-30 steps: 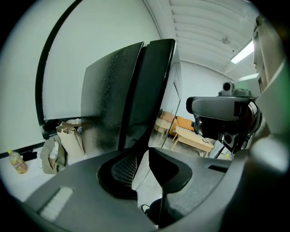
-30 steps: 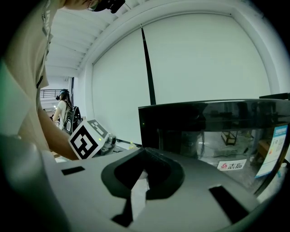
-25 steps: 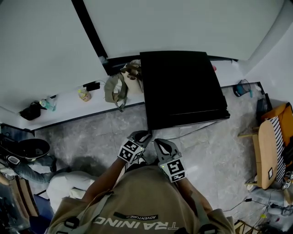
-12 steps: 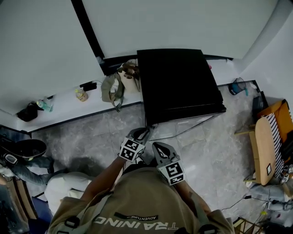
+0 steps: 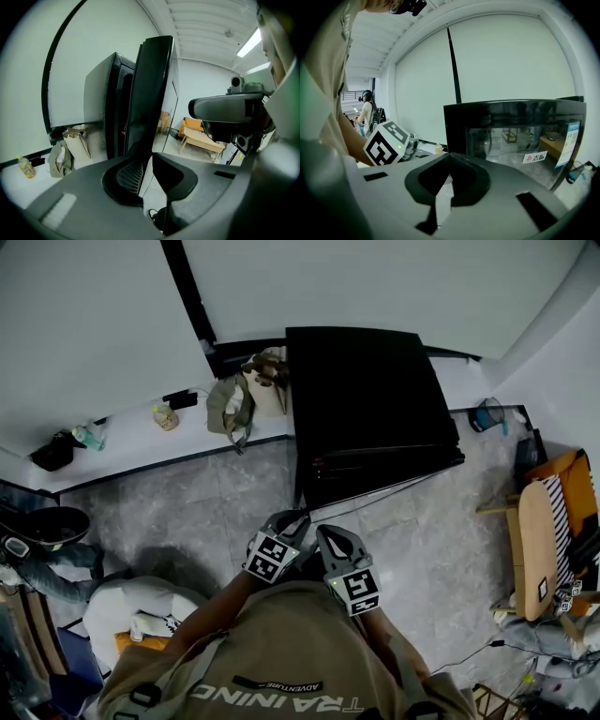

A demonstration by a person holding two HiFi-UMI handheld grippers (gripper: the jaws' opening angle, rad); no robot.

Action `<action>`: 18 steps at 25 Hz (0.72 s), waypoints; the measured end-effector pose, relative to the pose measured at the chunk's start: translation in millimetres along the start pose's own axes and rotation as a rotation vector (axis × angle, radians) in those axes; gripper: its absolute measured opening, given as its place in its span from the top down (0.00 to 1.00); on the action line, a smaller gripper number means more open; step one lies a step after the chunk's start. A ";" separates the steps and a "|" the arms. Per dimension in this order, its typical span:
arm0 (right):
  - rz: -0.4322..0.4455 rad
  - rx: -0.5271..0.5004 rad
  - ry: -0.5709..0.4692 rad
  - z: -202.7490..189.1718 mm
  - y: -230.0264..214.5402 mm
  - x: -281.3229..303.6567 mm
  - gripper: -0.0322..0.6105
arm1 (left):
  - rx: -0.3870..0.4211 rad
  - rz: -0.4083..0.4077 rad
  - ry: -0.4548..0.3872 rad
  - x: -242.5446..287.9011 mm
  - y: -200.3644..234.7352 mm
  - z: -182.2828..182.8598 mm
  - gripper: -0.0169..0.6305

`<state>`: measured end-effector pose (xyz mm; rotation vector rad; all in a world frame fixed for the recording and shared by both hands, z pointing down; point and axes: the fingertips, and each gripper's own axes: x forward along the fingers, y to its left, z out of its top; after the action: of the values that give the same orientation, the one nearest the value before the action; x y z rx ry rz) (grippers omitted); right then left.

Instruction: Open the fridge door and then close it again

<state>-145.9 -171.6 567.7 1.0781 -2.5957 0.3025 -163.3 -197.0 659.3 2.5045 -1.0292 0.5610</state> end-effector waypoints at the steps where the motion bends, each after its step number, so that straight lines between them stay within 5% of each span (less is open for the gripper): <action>1: -0.002 0.003 -0.001 -0.9 0.5 -2.4 0.96 | 0.000 -0.001 0.004 -0.5 -1.5 -1.2 0.89; 18: 0.156 0.002 0.005 -28.3 -4.7 -58.9 0.96 | -0.051 0.159 0.052 -10.0 -48.5 -24.9 0.89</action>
<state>-97.4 -127.8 572.8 0.8758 -2.6808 0.3430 -140.1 -147.2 666.4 2.3658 -1.2147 0.6339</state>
